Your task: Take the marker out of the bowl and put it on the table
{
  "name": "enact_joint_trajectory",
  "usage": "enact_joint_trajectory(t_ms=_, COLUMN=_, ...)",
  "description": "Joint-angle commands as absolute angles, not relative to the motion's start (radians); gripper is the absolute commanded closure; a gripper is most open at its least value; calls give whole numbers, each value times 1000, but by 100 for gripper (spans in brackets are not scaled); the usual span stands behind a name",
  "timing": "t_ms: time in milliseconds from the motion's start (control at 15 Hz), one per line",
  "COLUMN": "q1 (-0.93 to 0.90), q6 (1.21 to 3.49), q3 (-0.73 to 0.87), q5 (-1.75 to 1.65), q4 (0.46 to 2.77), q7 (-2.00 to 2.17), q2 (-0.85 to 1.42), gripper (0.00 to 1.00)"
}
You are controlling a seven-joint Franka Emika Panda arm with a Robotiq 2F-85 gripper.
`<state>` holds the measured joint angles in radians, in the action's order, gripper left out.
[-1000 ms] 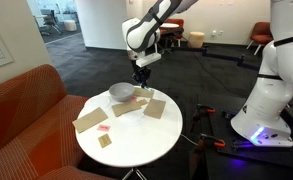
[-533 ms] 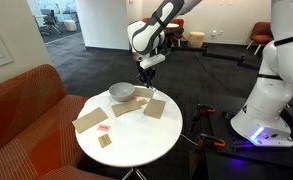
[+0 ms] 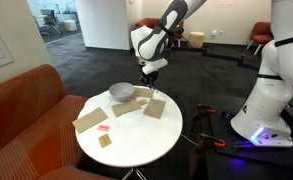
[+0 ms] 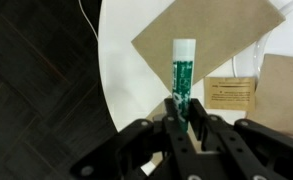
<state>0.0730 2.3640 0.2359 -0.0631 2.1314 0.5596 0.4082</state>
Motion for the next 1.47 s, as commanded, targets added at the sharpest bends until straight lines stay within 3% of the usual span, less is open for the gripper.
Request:
enact_joint_trajectory(t_ms=0, q1=43, q6=2448, q3=260, q5=-92, q4=2201, q7=617, q2=398, gripper=95)
enact_joint_trajectory(t_ms=1400, q1=43, q6=2664, q3=279, q5=-46, q4=2285, q7=553, q2=498, gripper=95)
